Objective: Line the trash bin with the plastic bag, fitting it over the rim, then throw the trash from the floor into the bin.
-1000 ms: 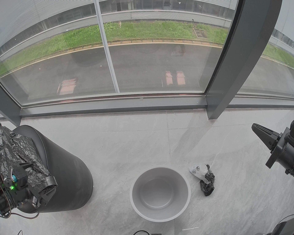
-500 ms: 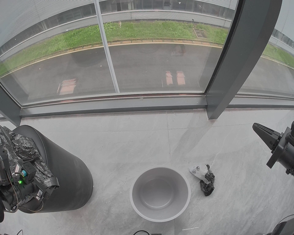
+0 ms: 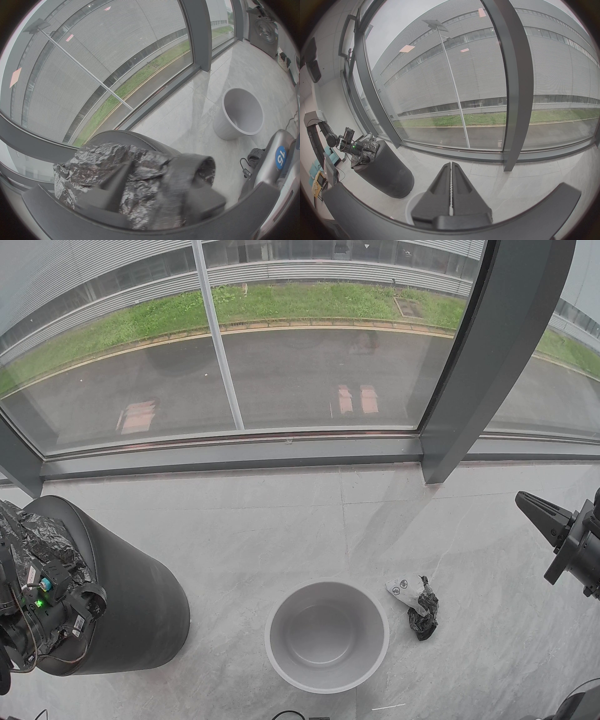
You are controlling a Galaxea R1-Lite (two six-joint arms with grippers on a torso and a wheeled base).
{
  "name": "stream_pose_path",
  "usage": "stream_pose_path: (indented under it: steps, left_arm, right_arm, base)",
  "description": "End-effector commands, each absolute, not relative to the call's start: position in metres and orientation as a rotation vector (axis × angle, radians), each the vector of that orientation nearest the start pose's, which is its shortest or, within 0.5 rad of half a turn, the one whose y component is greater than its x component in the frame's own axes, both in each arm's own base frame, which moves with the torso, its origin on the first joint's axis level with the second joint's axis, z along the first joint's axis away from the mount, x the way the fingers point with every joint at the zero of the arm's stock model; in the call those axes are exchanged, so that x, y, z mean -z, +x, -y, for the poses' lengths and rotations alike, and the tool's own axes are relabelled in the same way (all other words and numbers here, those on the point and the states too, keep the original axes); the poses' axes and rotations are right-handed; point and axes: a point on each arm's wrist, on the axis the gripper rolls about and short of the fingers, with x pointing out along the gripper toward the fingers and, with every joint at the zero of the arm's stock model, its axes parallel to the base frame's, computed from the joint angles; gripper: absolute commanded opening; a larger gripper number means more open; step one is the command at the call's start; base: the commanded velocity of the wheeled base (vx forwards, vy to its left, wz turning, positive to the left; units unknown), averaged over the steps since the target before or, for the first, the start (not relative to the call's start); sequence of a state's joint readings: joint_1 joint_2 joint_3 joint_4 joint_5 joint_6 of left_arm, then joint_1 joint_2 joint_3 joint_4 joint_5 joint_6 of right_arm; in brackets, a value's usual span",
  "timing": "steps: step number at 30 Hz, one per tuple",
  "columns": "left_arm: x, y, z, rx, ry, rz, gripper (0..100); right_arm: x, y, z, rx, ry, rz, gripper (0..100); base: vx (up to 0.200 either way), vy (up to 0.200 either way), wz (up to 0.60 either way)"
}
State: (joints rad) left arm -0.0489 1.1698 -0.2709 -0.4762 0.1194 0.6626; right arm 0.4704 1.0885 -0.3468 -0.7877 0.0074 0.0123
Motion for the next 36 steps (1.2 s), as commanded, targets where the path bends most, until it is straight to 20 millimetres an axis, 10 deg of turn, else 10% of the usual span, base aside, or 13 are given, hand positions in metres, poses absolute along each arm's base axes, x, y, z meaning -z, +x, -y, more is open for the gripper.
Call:
stream_pose_path:
  steps: [1, 13, 20, 25, 35, 36]
  left_arm:
    - [-0.145, 0.143, 0.004, 0.071, 0.686, -0.424, 0]
    - [-0.170, 0.138, 0.005, 0.002, 0.463, -0.265, 0]
    - [-0.275, 0.143, 0.016, 0.035, -0.521, 0.104, 0]
    - [-0.306, 0.147, 0.035, 0.305, -1.002, -0.242, 0]
    - [-0.310, 0.192, 0.097, 0.659, -1.024, -0.448, 0]
    - [-0.316, 0.193, 0.105, 0.701, -1.020, -0.448, 0]
  right_arm:
    - [-0.209, 0.127, -0.065, -0.482, 0.024, 0.048, 0]
    - [-0.208, 0.127, -0.065, -0.480, 0.021, 0.043, 0]
    - [-0.201, 0.129, -0.066, -0.479, 0.012, 0.008, 0]
    - [-0.194, 0.128, -0.065, -0.474, 0.004, -0.012, 0]
    - [-0.196, 0.130, -0.067, -0.475, 0.046, -0.022, 0]
    - [-0.193, 0.130, -0.068, -0.479, 0.050, -0.036, 100]
  base:
    - [0.000, 0.000, 0.00]
    - [0.000, 0.000, 0.00]
    - [0.000, 0.000, 0.00]
    - [0.000, 0.000, 0.00]
    - [0.000, 0.000, 0.00]
    - [0.000, 0.000, 0.00]
